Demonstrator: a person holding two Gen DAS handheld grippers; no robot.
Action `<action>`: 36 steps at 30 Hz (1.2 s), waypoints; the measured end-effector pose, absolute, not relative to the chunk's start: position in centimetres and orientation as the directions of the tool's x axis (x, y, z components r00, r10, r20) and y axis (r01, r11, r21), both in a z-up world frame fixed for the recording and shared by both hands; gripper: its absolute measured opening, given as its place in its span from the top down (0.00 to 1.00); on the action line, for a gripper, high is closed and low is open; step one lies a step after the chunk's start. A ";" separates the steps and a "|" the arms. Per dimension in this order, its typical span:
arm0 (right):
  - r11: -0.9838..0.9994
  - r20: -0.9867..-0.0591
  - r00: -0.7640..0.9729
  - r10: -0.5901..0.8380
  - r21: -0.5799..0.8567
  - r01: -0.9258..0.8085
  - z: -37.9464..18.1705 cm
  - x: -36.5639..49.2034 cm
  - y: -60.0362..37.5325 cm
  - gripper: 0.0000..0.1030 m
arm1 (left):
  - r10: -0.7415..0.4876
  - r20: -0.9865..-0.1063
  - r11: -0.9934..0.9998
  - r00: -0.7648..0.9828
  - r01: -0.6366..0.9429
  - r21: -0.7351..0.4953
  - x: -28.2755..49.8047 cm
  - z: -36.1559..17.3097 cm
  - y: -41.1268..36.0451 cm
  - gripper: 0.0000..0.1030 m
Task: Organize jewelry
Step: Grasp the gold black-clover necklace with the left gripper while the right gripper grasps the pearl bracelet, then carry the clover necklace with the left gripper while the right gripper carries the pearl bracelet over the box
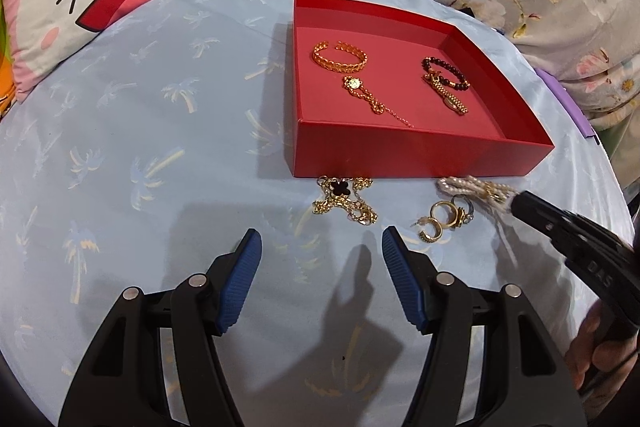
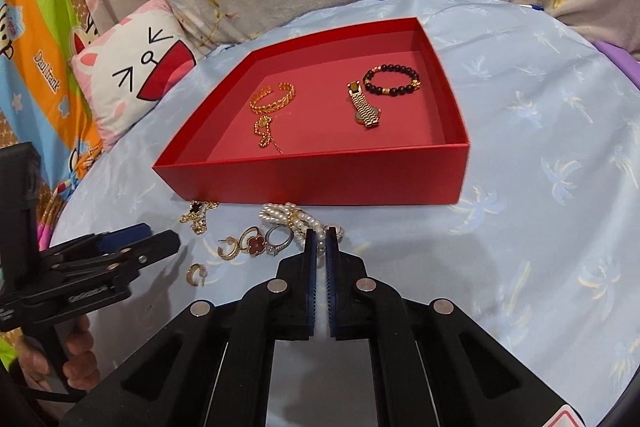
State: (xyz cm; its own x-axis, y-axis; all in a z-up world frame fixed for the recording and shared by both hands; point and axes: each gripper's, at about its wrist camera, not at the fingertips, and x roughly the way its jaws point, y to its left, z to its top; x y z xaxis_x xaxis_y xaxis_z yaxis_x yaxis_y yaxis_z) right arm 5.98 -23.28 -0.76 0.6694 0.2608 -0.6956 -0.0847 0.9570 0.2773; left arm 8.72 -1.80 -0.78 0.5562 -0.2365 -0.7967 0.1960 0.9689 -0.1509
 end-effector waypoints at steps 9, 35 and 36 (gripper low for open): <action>0.958 -0.677 0.697 0.234 0.285 -0.045 0.0 2.7 -24.0 0.96 | -0.205 -0.793 0.975 0.574 0.191 -0.113 10.6 -1.2 -3.2 0.55; 0.952 -0.603 0.765 0.227 0.304 -0.042 3.7 0.4 -24.6 0.96 | -0.250 -0.750 0.961 0.612 0.254 -0.113 7.4 2.0 -2.5 0.89; 0.952 -0.595 0.772 0.226 0.304 -0.045 4.2 0.2 -24.6 0.96 | -0.265 -0.743 0.957 0.615 0.261 -0.125 7.1 2.6 -2.4 0.89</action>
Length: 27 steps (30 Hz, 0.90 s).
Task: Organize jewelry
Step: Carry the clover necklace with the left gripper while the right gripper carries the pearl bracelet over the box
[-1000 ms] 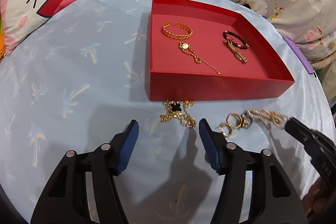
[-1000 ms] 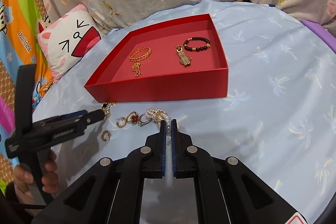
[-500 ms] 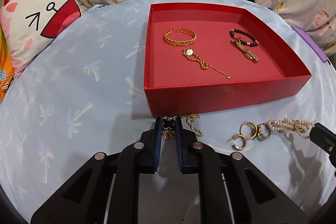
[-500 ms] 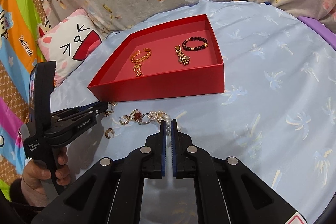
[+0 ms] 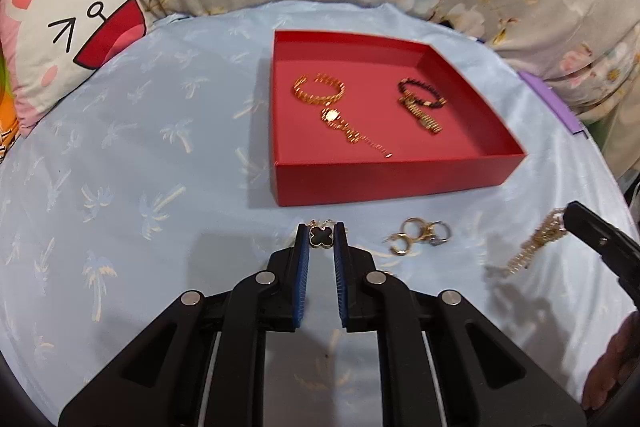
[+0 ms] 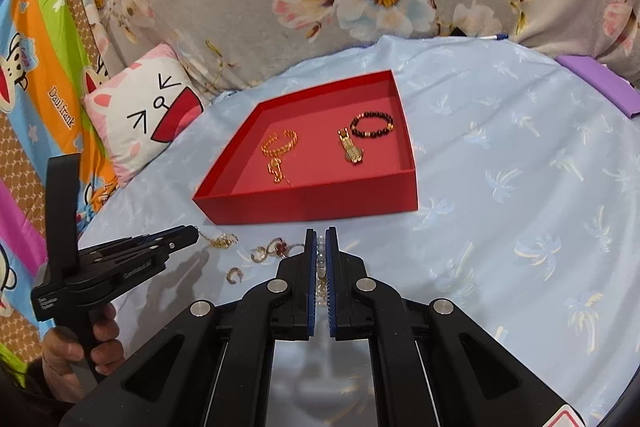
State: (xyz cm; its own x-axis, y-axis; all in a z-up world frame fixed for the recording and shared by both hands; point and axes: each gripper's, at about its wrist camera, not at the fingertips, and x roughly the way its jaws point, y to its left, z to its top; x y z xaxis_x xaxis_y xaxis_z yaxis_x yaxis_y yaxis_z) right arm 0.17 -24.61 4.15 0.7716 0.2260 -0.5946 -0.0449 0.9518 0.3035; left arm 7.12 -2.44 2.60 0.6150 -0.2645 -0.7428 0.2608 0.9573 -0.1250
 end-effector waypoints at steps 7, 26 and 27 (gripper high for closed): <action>0.960 -0.546 0.811 0.209 0.271 -0.065 7.6 0.5 -25.1 0.96 | -0.369 -0.686 0.922 0.626 0.339 -0.187 6.6 7.6 -2.5 0.89; 0.954 -0.581 0.772 0.259 0.278 -0.111 7.3 14.3 -23.7 0.96 | -0.386 -0.649 0.914 0.656 0.368 -0.171 18.7 10.9 -8.1 0.89; 0.953 -0.589 0.763 0.265 0.283 -0.113 6.9 14.9 -23.6 0.96 | -0.383 -0.655 0.915 0.652 0.366 -0.171 19.2 10.6 -8.2 0.89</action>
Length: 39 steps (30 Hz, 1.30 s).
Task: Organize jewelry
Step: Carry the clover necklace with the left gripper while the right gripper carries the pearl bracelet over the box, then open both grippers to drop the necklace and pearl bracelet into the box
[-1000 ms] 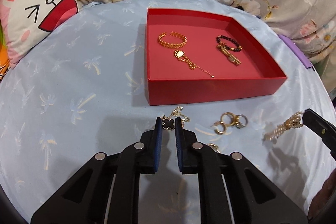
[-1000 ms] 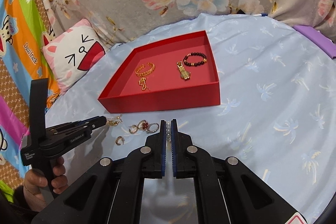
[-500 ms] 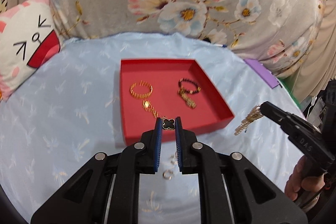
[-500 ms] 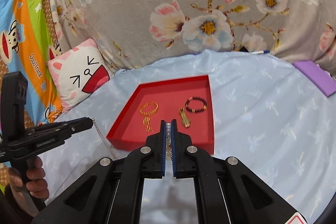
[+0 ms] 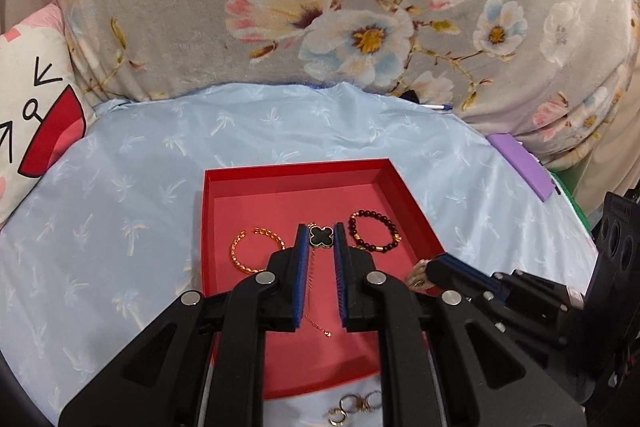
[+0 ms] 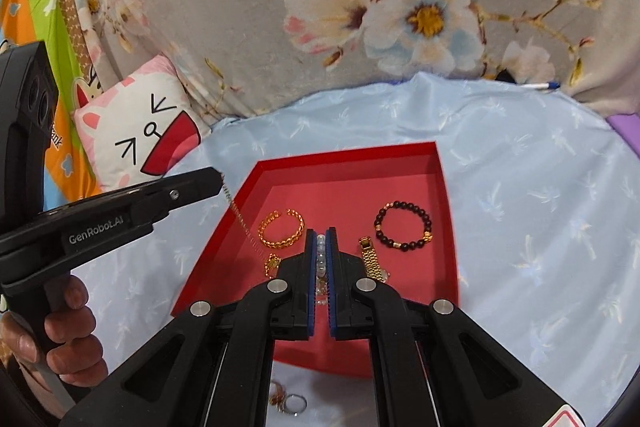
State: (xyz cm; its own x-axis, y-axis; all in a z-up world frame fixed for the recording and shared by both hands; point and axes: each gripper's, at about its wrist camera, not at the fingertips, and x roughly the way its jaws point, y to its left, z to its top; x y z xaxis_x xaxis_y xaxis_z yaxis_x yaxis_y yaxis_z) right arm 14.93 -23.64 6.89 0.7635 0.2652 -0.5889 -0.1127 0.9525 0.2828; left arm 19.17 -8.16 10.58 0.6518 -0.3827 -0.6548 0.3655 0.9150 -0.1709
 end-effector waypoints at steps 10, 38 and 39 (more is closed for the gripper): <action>0.958 -0.642 0.721 0.262 0.260 -0.117 3.8 18.1 -22.3 0.96 | -0.360 -0.704 0.921 0.612 0.354 -0.164 22.3 7.2 -9.5 0.89; 0.974 -0.547 0.817 0.181 0.216 -0.071 6.8 9.3 -24.1 0.68 | -0.281 -0.667 0.957 0.690 0.258 -0.136 16.5 8.9 -5.0 0.40; 0.975 -0.549 0.816 0.179 0.212 -0.071 6.6 8.6 -24.1 0.67 | -0.278 -0.668 0.957 0.690 0.258 -0.132 15.9 8.8 -4.8 0.40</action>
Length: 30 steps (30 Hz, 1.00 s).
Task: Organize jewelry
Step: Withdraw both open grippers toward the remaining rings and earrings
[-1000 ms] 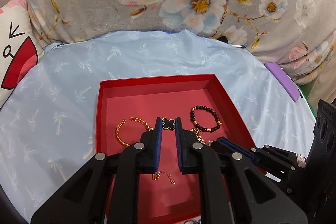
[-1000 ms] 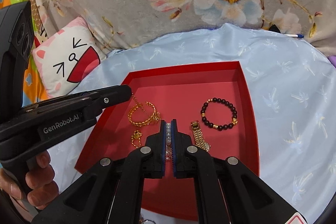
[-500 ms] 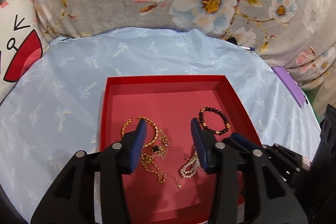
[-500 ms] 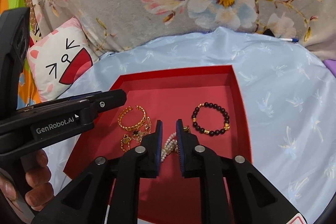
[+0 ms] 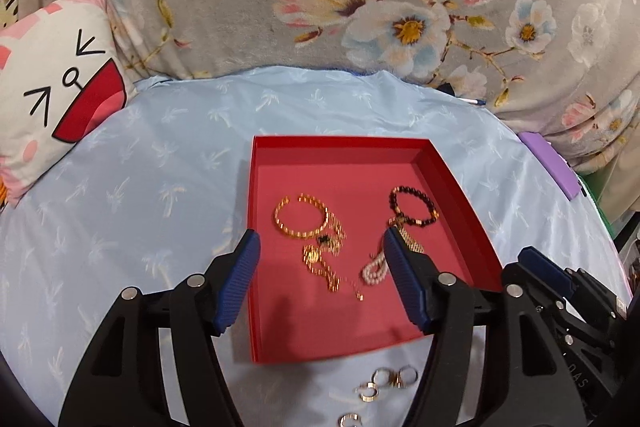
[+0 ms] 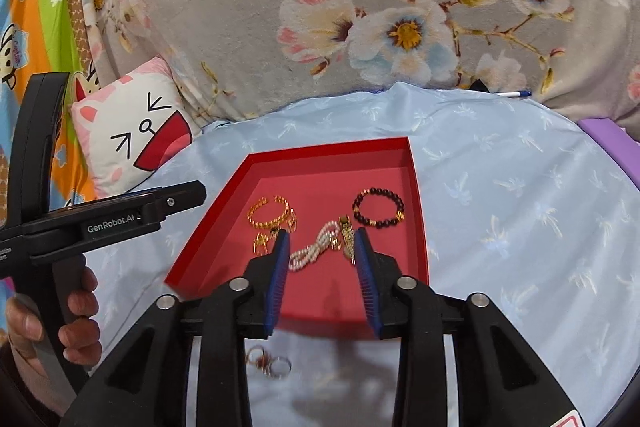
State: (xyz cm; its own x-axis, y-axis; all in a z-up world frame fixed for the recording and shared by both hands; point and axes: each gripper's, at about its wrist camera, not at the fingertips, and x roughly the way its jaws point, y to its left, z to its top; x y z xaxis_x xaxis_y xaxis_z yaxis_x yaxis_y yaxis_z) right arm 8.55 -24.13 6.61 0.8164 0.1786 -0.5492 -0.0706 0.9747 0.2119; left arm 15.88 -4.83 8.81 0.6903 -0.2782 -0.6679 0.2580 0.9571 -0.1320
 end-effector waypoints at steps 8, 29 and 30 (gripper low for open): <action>0.979 -0.607 0.776 0.172 0.192 -0.067 3.8 4.4 -23.4 0.67 | -0.227 -0.688 0.968 0.689 0.236 -0.083 10.4 6.4 -3.8 0.31; 0.964 -0.706 0.664 0.249 0.245 -0.100 -0.9 2.5 -21.1 0.67 | -0.162 -0.786 0.966 0.597 0.257 -0.004 5.2 -1.4 -4.4 0.31; 0.965 -0.707 0.663 0.248 0.240 -0.106 -0.9 2.7 -20.9 0.67 | -0.159 -0.788 0.967 0.595 0.254 -0.004 5.3 -1.5 -4.4 0.31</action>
